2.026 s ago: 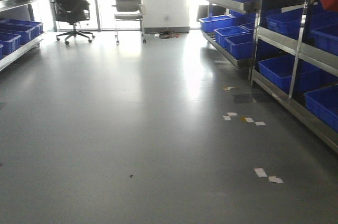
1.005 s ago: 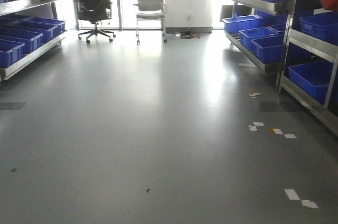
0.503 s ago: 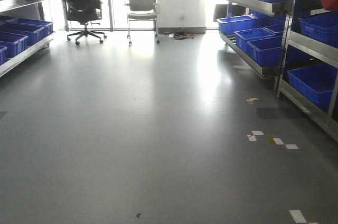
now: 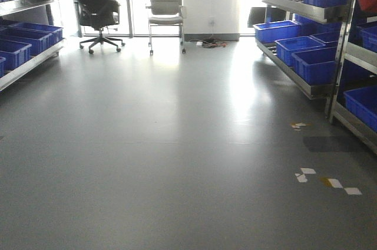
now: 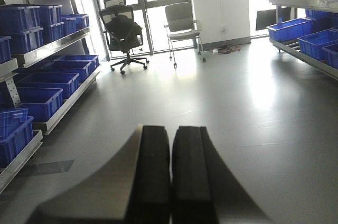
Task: Pick red cube and place on left shelf
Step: 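Drive the base across the room toward the shelf of blue crates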
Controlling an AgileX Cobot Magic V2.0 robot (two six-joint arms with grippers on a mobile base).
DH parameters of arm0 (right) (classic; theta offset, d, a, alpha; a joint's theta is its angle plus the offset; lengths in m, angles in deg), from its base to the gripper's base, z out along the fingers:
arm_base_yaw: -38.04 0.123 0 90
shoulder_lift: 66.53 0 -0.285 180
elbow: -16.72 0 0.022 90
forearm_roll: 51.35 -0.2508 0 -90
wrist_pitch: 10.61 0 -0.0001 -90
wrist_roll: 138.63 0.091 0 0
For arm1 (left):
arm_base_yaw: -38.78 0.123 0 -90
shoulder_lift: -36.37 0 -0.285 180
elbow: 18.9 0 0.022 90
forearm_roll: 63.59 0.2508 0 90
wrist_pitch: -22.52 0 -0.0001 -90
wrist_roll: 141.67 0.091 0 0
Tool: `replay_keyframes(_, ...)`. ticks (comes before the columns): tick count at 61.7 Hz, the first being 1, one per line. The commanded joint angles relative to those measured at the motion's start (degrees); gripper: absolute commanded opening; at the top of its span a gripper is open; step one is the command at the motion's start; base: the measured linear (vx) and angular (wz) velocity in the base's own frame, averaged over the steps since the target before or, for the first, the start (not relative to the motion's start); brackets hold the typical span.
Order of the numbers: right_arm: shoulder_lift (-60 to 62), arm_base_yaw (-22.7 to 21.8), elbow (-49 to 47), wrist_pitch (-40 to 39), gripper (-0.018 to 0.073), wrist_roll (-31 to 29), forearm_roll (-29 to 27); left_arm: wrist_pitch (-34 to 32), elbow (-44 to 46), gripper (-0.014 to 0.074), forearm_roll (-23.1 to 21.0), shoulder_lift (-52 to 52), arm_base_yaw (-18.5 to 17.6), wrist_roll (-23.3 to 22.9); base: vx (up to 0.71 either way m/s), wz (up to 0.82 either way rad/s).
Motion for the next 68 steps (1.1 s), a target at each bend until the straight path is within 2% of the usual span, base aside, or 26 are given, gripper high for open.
replay_keyframes(1, 0.63, -0.35, -1.66, -5.24, 0.0059, -0.04, 0.06, -5.16, -1.26, 0.0106, -0.27, -0.02, -0.38, 0.03, 0.44, 0.09)
replay_keyframes(42, 0.63, -0.35, -1.66, -5.24, 0.0059, -0.04, 0.06, -5.16, -1.26, 0.0106, -0.27, -0.02, -0.38, 0.03, 0.46, 0.11)
replay_keyframes(68, 0.63, -0.35, -1.66, -5.24, 0.0059, -0.04, 0.06, -5.16, -1.26, 0.0106, -0.27, -0.02, -0.38, 0.03, 0.49, 0.26)
